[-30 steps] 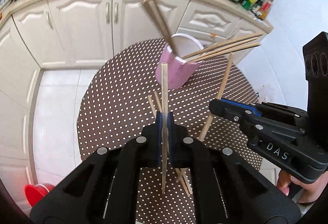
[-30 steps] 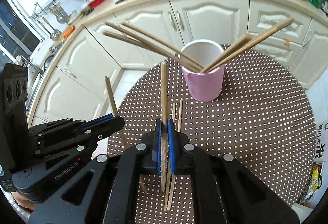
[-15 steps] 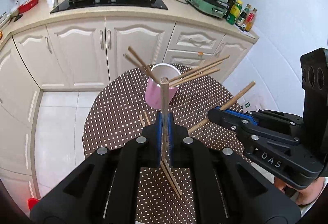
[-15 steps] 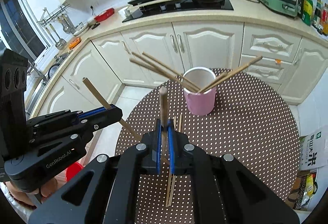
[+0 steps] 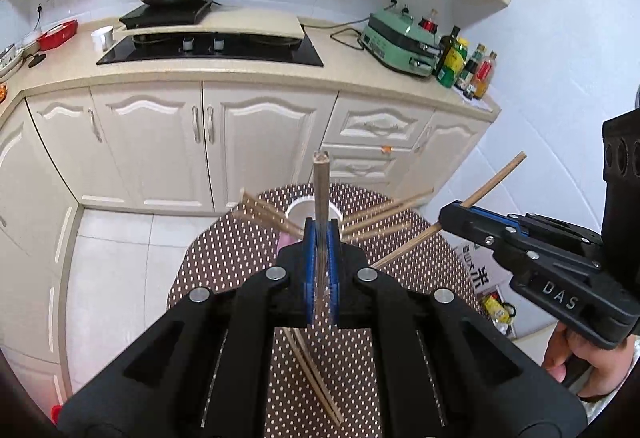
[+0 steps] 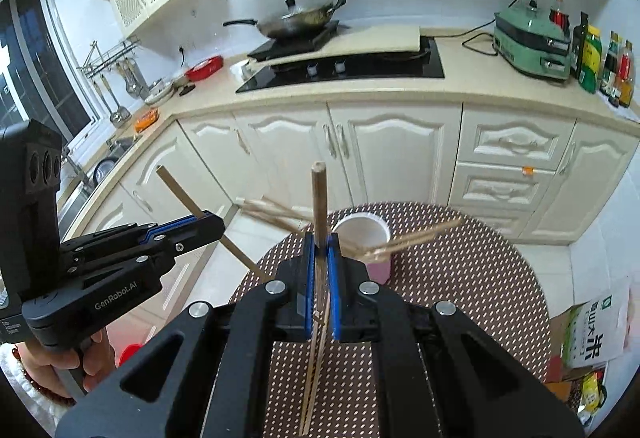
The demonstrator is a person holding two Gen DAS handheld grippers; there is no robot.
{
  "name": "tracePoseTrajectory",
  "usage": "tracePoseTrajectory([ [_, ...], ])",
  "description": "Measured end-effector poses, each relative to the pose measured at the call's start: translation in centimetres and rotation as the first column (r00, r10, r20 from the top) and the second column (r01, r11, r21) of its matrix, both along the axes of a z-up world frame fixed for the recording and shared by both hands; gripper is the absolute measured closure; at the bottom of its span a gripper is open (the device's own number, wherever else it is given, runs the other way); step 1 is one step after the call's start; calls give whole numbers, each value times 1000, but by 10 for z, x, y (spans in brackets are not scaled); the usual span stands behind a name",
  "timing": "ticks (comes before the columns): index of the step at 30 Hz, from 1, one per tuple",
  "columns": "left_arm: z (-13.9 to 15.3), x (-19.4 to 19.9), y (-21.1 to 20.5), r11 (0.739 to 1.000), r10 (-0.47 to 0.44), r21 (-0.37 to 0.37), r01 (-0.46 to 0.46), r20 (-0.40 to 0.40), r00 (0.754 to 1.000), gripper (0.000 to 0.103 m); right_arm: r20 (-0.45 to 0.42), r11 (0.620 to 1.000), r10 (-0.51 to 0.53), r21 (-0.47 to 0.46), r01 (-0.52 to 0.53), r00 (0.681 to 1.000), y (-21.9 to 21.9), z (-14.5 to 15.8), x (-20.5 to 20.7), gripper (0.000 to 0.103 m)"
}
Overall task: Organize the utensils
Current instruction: 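Lift the left gripper's chopstick over the pink cup while the right gripper carries its chopstick there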
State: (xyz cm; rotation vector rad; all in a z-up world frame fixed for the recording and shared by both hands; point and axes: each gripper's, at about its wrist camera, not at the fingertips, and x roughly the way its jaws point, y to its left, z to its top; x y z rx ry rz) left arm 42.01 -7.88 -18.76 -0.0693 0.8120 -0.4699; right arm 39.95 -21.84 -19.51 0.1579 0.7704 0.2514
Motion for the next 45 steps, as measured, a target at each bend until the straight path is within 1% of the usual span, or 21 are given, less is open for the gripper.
tracePoseTrajectory([
  [9, 13, 36, -10, 999, 40, -23, -39, 30, 999, 97, 49, 1000, -30, 0, 30, 998, -23, 16, 24, 98],
  [14, 17, 49, -15, 997, 59, -43, -57, 48, 997, 97, 55, 999, -39, 4, 38, 998, -32, 17, 38, 98],
  [19, 18, 61, -22, 997, 66, -40, -64, 56, 996, 97, 42, 999, -36, -1, 36, 998, -37, 12, 48, 98],
  [22, 14, 65, -24, 997, 71, -42, -69, 48, 996, 97, 32, 999, -33, -1, 33, 999, -39, 8, 52, 98],
  [30, -2, 70, -28, 998, 68, -15, -68, 14, 998, 97, -7, 1000, -26, 3, 26, 1000, -39, -3, 54, 98],
  [45, -37, 64, -32, 998, 48, 34, -47, -58, 997, 97, -80, 1000, -9, -1, 9, 997, -30, -28, 58, 98],
])
